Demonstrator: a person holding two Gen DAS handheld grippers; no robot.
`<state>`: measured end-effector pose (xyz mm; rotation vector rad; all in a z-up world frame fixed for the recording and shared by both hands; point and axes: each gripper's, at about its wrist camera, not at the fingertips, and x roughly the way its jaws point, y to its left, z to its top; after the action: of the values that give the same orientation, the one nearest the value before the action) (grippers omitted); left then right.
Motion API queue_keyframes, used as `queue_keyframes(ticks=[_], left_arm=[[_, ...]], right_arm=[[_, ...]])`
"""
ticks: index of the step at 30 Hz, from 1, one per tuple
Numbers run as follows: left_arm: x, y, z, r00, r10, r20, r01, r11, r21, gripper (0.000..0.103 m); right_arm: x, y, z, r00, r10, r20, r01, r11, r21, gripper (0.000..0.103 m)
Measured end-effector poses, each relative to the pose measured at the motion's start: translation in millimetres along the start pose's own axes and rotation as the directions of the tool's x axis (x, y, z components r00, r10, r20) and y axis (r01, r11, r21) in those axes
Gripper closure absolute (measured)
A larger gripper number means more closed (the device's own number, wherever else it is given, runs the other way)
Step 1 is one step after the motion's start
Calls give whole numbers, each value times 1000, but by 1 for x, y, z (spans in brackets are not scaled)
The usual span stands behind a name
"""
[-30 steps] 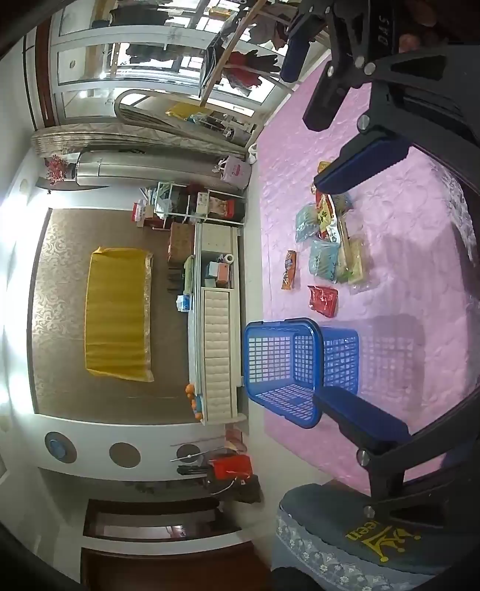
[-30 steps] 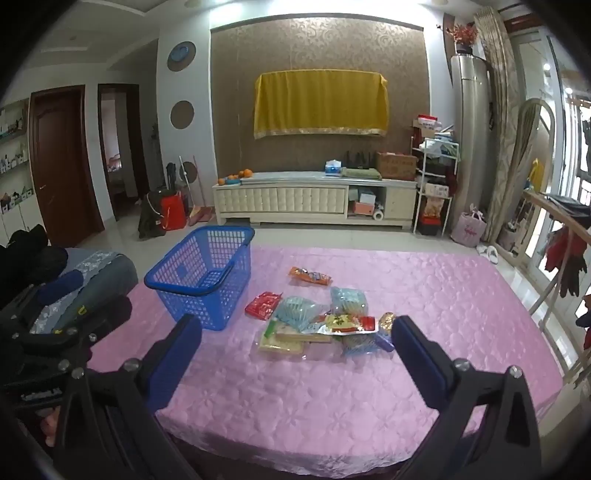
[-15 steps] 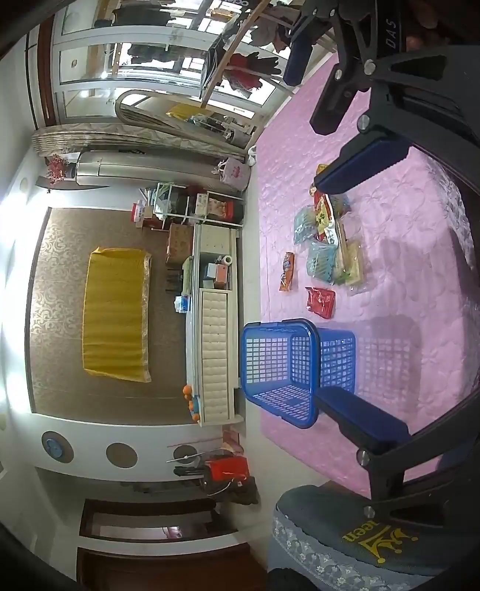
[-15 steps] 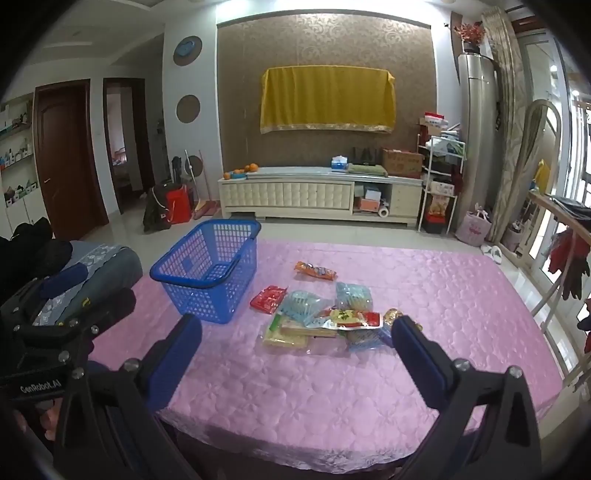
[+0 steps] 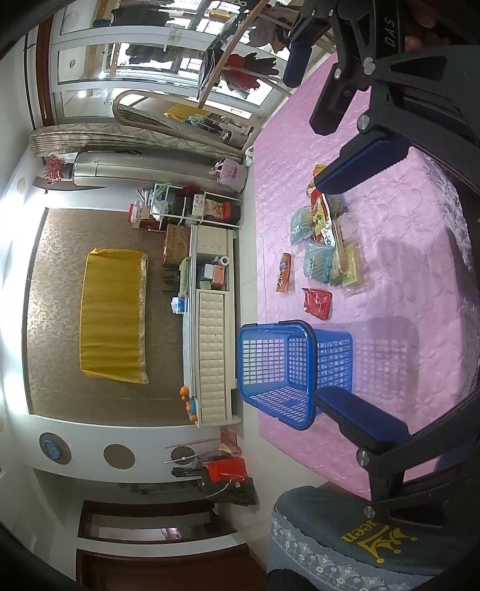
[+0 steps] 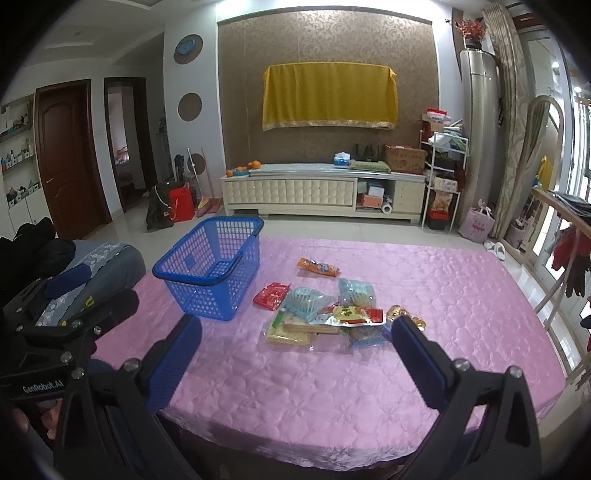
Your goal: Organize snacks
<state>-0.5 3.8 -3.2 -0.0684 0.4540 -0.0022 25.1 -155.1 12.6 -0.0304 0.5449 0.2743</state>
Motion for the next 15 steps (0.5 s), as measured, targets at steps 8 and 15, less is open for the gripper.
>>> queue_keyframes(ticks=[8,15], left_arm=[[-1,-1,0,1000,-3,-4,3,1000,-1,0],[0,-1,-1,1000,-5,-5,5,1000,-2,0]], right_arm=[[-1,-1,0,1000,10,2,-10,1000,4,0],[0,-1,1,1000,17,-3,-17,1000,7,0]])
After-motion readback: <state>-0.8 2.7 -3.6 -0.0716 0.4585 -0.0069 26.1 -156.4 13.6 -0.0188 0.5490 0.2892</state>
